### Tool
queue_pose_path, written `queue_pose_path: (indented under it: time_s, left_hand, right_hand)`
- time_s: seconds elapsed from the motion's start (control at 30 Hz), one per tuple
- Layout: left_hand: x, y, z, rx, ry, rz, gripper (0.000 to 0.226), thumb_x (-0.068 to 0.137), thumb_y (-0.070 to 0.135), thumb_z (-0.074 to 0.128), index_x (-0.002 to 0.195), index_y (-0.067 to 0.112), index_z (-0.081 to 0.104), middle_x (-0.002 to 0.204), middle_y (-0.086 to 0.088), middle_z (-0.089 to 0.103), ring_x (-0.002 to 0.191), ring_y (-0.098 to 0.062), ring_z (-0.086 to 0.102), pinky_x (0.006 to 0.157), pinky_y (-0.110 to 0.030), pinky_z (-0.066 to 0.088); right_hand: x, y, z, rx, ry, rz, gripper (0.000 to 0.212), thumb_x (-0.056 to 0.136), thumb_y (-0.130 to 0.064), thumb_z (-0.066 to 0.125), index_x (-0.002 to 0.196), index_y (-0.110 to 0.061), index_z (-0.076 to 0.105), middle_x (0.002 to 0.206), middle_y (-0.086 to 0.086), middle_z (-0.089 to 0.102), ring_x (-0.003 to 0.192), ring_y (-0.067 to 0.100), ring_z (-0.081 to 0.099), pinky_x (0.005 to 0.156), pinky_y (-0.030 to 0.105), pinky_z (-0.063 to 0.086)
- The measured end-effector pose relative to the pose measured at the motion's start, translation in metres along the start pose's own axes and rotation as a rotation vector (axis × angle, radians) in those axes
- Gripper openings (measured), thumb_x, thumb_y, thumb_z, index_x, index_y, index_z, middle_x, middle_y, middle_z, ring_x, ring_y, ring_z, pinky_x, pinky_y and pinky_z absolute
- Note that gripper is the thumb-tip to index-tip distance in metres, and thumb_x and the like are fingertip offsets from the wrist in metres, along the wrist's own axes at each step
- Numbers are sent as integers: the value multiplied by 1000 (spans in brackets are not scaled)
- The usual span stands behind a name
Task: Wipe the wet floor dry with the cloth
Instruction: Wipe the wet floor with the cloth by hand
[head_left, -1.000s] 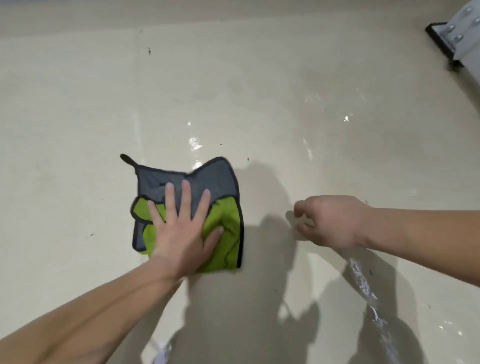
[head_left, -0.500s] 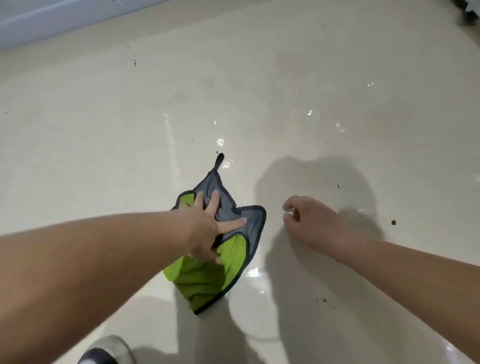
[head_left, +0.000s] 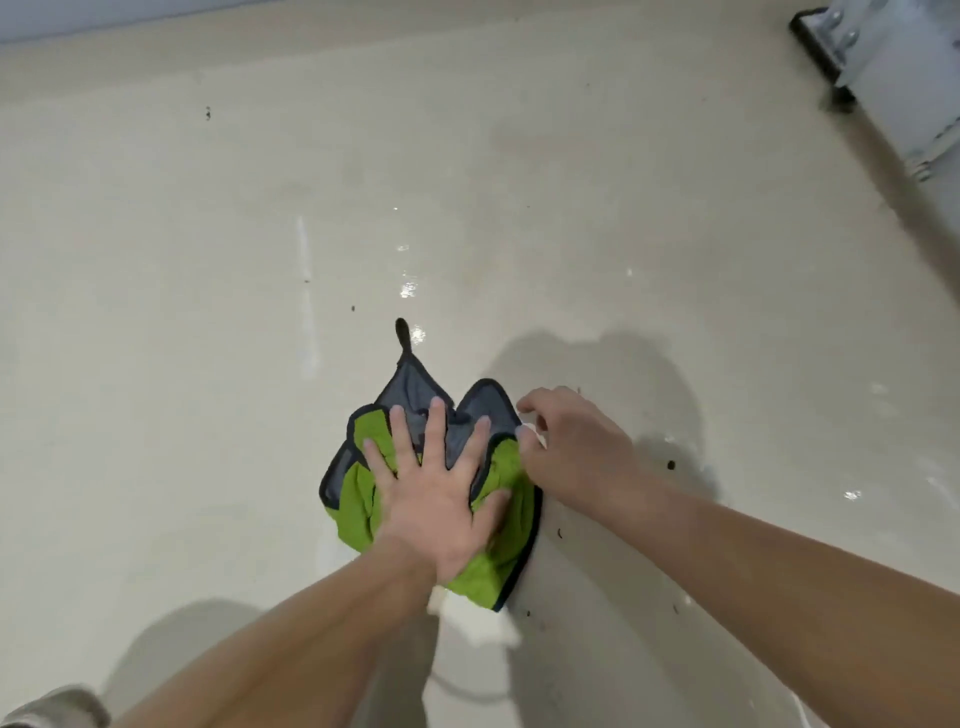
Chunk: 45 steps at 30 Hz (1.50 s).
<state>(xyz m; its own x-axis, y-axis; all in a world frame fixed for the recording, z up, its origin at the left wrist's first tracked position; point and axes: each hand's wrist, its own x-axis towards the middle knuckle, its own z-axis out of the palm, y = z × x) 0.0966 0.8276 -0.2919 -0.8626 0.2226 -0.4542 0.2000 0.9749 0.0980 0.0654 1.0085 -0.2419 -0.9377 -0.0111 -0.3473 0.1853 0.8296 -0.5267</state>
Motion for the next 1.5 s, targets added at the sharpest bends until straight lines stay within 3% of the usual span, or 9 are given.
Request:
queue_pose_path:
  time_s: [0.17, 0.3, 0.47, 0.7, 0.8, 1.07, 1.23, 1.33, 1.5]
  left_hand:
    - [9, 82, 16, 109, 54, 524, 81, 87, 77, 45, 158, 38, 38, 172, -15, 20, 155, -57, 2, 111, -84, 16]
    - [0, 129, 14, 278, -64, 889, 79, 94, 74, 28, 162, 52, -5, 171, -9, -24, 146, -49, -40, 113, -77, -19]
    - [-2, 137, 29, 225, -66, 1141, 77, 92, 74, 40, 161, 52, 14, 176, -2, -8, 155, -43, -28, 118, -66, -24]
    - [48, 42, 2, 45, 203, 223, 73, 97, 79, 18, 162, 52, -4, 174, -11, -13, 157, -48, -14, 121, -73, -6]
    - [34, 58, 6, -30, 146, 24, 75, 95, 75, 11, 162, 48, -11, 173, -10, -21, 154, -51, -22, 118, -74, -10]
    - [38, 162, -15, 142, -250, 672, 96, 98, 59, 41, 155, 37, -33, 163, 0, -45, 139, -43, -52, 114, -72, -24]
    - [75, 184, -50, -190, -311, 847, 61, 91, 33, 50, 151, 45, 46, 174, 17, -5, 162, -18, -6, 129, -52, -4]
    - [85, 188, -55, -451, -202, 691, 65, 83, 19, 52, 144, 41, 56, 172, 19, 13, 155, -16, 27, 124, -39, 30]
    - [87, 202, -46, -466, 105, 702, 51, 83, 1, 51, 129, 13, 71, 163, -7, 42, 145, -24, 46, 117, -28, 38]
  right_hand:
    - [-42, 58, -33, -18, 72, 118, 27, 99, -36, 44, 122, -31, 57, 115, -8, 56, 109, 15, 56, 84, 31, 47]
    - [-78, 95, -62, -52, 138, 253, 32, 100, -30, 42, 127, -30, 59, 120, -7, 59, 109, 15, 59, 87, 34, 52]
    - [-114, 129, -54, -49, 220, 413, 36, 98, -20, 43, 129, -26, 61, 123, -3, 61, 116, 19, 58, 94, 34, 49]
    - [-98, 91, -14, -82, 241, 97, 45, 93, -19, 47, 136, -16, 58, 140, 2, 55, 130, 21, 51, 103, 38, 50]
    - [-83, 69, -10, -85, 109, 29, 58, 99, -15, 43, 156, -19, 35, 164, 0, 27, 151, 15, 24, 120, 23, 23]
    - [-108, 90, -8, 101, 143, 145, 58, 109, -24, 27, 162, -24, 5, 164, -23, -7, 150, -8, -16, 123, 16, -2]
    - [-106, 119, -13, 343, 317, 238, 60, 109, -41, 25, 163, -21, 8, 171, -12, 3, 154, -3, -4, 128, 33, 9]
    - [-98, 133, -13, 313, 260, 347, 77, 101, -62, 18, 163, -22, -3, 170, -11, -10, 152, -3, -17, 128, 33, 2]
    - [-84, 187, -17, -154, 265, 383, 119, 78, -94, 22, 163, -13, 3, 169, 16, -10, 155, 30, -20, 127, 44, -7]
